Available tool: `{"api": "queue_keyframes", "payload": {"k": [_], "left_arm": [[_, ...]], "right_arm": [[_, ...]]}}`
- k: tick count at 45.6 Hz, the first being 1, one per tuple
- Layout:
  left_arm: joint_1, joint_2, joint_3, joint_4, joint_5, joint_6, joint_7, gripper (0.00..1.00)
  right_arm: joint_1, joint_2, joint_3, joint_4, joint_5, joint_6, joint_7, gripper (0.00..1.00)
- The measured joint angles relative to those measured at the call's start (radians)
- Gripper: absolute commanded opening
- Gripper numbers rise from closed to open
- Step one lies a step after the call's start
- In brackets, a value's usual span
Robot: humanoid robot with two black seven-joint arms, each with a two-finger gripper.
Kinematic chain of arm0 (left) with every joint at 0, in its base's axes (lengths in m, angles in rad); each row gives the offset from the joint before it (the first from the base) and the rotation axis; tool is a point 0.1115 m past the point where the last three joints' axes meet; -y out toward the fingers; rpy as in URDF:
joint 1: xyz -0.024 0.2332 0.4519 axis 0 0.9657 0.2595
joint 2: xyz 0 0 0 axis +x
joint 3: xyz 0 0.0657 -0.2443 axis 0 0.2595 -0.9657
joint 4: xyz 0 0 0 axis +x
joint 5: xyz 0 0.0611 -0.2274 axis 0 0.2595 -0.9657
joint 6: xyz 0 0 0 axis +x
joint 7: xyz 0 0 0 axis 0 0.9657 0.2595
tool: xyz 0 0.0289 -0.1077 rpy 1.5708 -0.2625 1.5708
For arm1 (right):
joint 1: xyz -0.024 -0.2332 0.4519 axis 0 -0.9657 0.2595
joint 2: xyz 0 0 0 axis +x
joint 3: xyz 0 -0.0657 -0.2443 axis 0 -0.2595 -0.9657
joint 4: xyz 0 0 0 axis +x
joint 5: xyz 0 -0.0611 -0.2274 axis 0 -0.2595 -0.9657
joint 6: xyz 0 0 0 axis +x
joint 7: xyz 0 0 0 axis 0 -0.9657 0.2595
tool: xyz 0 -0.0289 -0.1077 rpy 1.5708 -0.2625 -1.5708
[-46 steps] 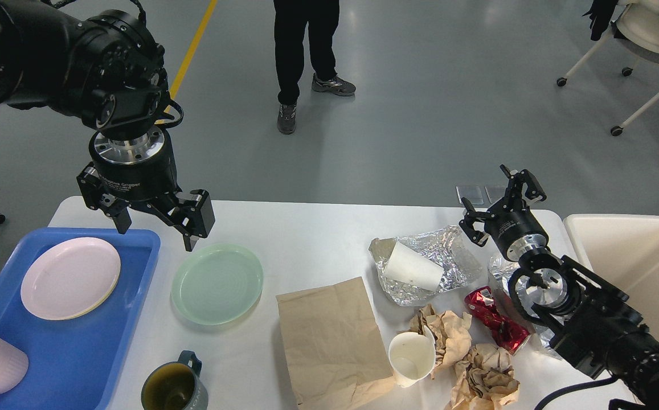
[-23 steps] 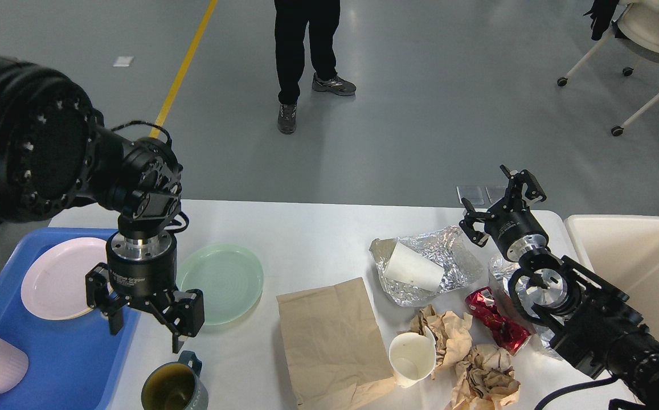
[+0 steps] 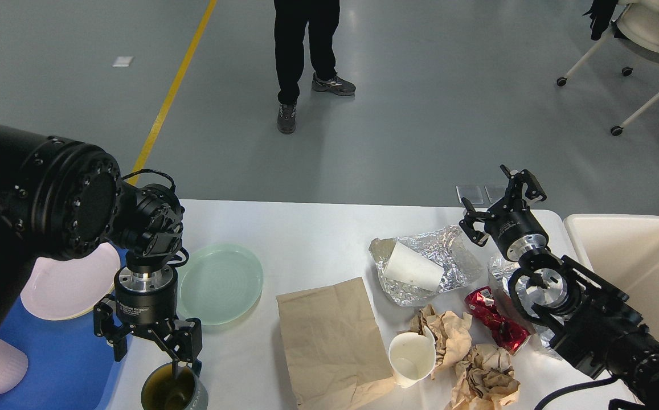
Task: Tidy desktop
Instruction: 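Lower the left gripper onto the dark mug and grasp it, then lift the dark mug and set it on the blue tray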
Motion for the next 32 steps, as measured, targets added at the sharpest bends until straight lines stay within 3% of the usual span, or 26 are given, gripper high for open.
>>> {"api": "queue_keyframes", "payload": {"k": [20, 26, 32], "left_arm": [[0.111, -0.004, 0.004, 0.099, 0.001, 0.000, 0.002, 0.93], [0.141, -0.004, 0.004, 0.125, 0.001, 0.000, 0.002, 0.84], [0.161, -0.005, 0.003, 0.140, 0.001, 0.000, 0.002, 0.70]], "right_arm": [[0.000, 0.000, 0.000, 0.001, 0.000, 0.000, 0.000, 1.00], [0.000, 0.000, 0.000, 0.001, 0.000, 0.000, 0.000, 1.00], [0.000, 0.000, 0.000, 0.001, 0.000, 0.000, 0.000, 1.00]]}}
